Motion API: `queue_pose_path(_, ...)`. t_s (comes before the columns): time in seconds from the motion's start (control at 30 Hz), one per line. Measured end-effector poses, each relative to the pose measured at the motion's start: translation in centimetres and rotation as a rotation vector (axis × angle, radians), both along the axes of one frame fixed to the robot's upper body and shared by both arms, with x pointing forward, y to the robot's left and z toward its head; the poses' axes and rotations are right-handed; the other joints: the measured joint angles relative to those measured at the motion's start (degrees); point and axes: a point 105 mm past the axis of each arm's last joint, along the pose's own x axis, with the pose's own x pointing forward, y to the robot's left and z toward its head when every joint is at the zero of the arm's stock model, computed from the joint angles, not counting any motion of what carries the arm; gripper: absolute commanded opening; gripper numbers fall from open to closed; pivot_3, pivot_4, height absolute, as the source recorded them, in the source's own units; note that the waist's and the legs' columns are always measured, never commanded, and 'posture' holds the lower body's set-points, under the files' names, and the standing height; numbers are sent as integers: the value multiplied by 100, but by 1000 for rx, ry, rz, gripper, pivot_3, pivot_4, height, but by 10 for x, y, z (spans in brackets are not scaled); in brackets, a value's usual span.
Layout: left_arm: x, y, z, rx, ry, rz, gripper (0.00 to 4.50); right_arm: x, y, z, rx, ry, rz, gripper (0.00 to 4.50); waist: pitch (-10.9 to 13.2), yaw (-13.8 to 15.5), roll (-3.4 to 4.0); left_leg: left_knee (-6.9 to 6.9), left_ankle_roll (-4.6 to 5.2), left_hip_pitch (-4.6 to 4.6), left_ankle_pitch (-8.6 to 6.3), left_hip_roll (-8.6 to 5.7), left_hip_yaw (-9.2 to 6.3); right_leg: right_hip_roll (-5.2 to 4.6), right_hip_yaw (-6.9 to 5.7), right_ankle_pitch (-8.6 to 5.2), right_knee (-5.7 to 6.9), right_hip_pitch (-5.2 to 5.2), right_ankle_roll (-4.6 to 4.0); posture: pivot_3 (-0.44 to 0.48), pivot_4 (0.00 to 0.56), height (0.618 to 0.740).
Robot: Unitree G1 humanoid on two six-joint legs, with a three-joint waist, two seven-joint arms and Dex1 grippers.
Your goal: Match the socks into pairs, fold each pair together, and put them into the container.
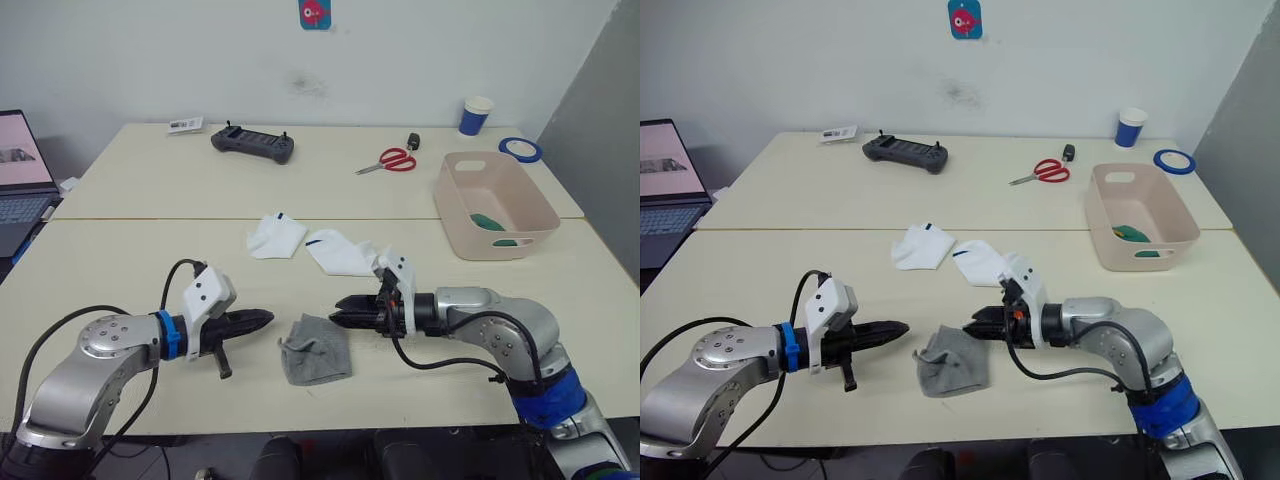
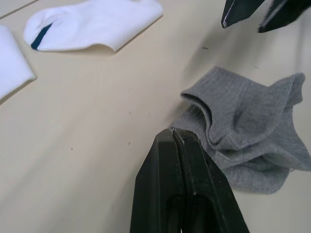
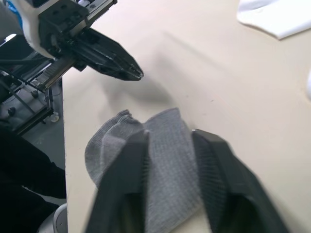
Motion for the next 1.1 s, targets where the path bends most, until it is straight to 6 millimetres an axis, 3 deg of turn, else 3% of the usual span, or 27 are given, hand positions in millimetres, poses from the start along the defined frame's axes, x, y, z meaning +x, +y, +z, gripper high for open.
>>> queue_pose_path(0.03,0,0,0,-1,1,-1,0,3,-4,-2,-25,-17,-12,42,0,0,0,0,0,0,0,0,0,0,0,0,-1,0,0,0,150,740)
queue_pose_path(0.13,-1,-1,0,-5,5,-9,0,2,-5,-14,-81,-55,-5,14,0,-8,0,-2,0,0,0,2,-1,1,0,-1,-1,-1,-2,0,150,740)
queue_pose_path(0.23,1,-6,3,-8,-5,-30,0,-11,16,-29,-83,-52,69,14,1,-23,1,-2,0,1,0,5,-4,6,-2,-1,5,-4,-3,0,150,740)
queue_pose_path(0.4,0,-30,17,-30,-34,-145,0,-15,29,-52,-153,-93,131,14,1,-39,0,3,0,0,0,-5,5,-4,3,1,1,-1,1,0,150,740)
queue_pose_path(0.53,-1,-53,18,-46,-44,-224,0,-17,31,-55,-212,-206,195,14,1,-26,-1,3,0,1,0,-4,1,-2,1,1,1,1,2,0,150,740)
queue_pose_path(0.67,-5,-69,5,-16,-16,-280,0,-21,29,-46,-216,-323,253,14,2,-20,-1,2,0,0,0,-2,-1,2,1,1,2,0,1,0,150,740)
queue_pose_path(0.8,0,-66,-5,16,5,-264,0,-32,26,-28,-177,-370,322,14,2,-34,-1,2,0,3,0,1,-5,7,-1,1,4,0,1,0,150,740)
queue_pose_path(1.1,-16,-50,-18,85,96,-309,0,-51,35,-41,-160,-295,403,14,3,-34,0,2,0,2,0,0,-3,3,0,-1,3,0,-2,0,150,740)
